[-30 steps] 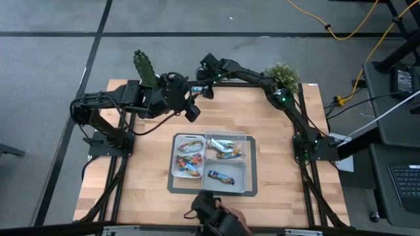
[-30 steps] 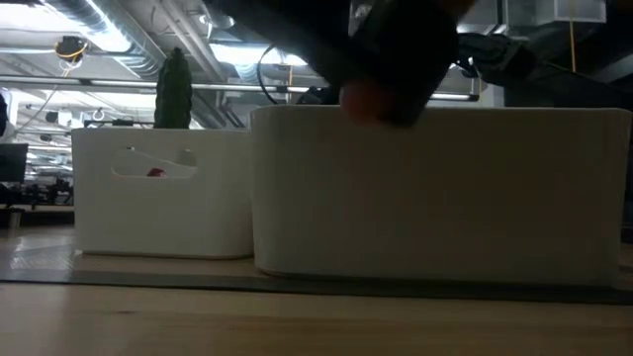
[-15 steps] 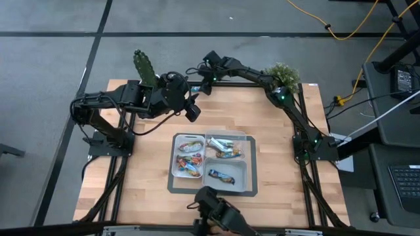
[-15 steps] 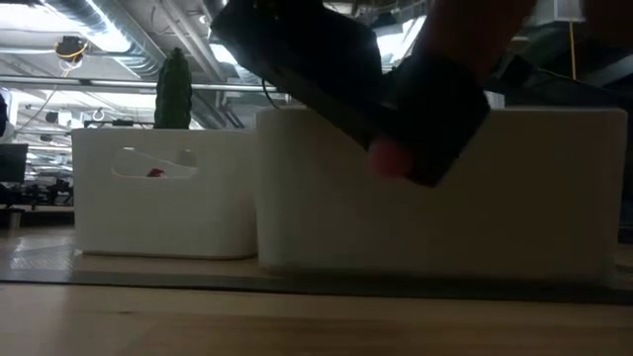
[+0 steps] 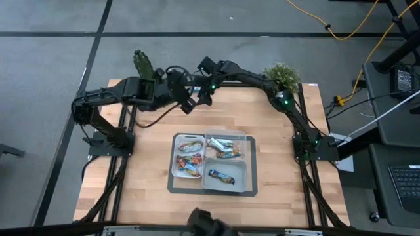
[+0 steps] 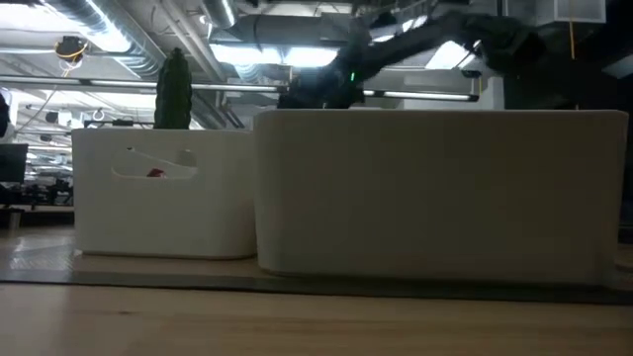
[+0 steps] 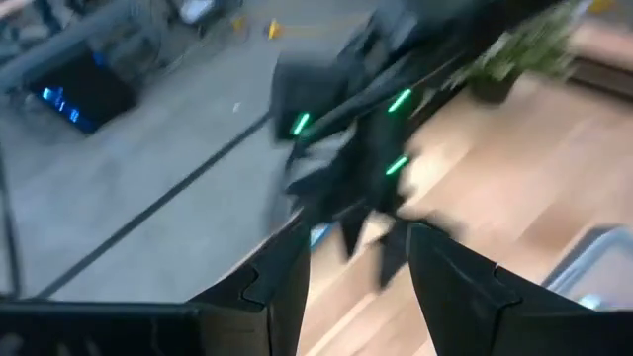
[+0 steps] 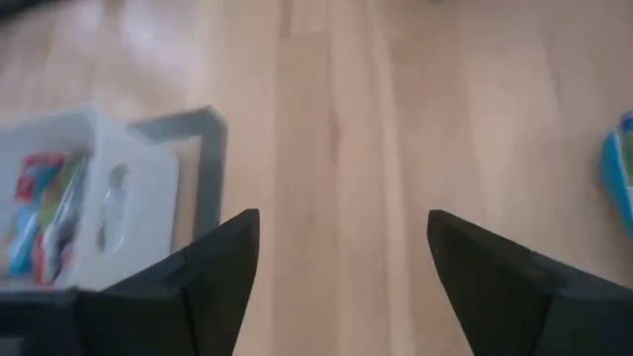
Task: Pick and place Granola Bars by type
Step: Put the blue granola bar into the gray bin
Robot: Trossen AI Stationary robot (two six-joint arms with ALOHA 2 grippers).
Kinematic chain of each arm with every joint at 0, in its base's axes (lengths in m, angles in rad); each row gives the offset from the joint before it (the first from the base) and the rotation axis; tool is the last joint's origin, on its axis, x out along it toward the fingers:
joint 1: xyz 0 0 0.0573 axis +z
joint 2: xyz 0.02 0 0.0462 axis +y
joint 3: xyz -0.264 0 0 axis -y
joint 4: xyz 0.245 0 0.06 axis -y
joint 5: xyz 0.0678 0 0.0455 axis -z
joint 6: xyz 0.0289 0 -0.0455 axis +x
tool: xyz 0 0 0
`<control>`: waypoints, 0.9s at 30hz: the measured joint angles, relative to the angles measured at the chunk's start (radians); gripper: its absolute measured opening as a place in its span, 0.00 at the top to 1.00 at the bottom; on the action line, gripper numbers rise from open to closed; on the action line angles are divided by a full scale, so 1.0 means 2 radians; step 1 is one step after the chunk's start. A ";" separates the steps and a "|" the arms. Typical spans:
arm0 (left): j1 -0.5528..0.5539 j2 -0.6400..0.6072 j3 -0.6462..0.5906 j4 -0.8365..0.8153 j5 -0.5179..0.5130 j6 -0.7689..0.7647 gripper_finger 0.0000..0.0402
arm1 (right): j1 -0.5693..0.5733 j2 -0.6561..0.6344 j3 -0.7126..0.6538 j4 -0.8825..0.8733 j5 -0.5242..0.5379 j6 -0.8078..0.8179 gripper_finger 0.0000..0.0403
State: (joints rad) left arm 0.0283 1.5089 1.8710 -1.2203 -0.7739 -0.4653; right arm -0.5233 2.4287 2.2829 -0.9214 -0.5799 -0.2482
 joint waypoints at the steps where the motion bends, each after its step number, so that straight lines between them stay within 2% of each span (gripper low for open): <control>1: 0.011 0.001 -0.002 -0.009 0.008 0.004 0.60 | 0.006 -0.011 0.000 -0.013 0.016 -0.013 0.27; 5: 0.049 0.002 -0.008 -0.030 0.020 0.026 0.60 | 0.009 -0.051 0.000 -0.050 0.080 -0.024 0.27; 9: 0.077 0.001 -0.017 -0.031 0.027 0.074 0.59 | -0.017 -0.092 0.000 -0.083 0.113 -0.008 0.27; 13: 0.113 0.001 -0.054 -0.026 0.085 0.105 0.57 | -0.046 -0.131 -0.003 -0.123 0.131 0.001 0.27; 15: 0.130 0.001 -0.087 0.008 0.122 0.129 0.56 | -0.057 -0.157 -0.013 -0.138 0.136 0.002 0.27; 21: 0.189 0.023 -0.200 0.184 0.236 0.241 0.51 | -0.071 -0.220 -0.045 -0.148 0.137 0.002 0.27; 24: 0.219 0.064 -0.227 0.232 0.267 0.288 0.48 | -0.071 -0.246 -0.062 -0.147 0.137 0.002 0.27; 27: 0.246 0.118 -0.228 0.244 0.274 0.341 0.44 | -0.071 -0.265 -0.081 -0.143 0.137 0.002 0.27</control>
State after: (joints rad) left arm 0.5206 1.7442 1.4151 -0.7321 -0.2249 0.2166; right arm -0.6651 1.8983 2.1202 -1.2071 -0.3069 -0.2447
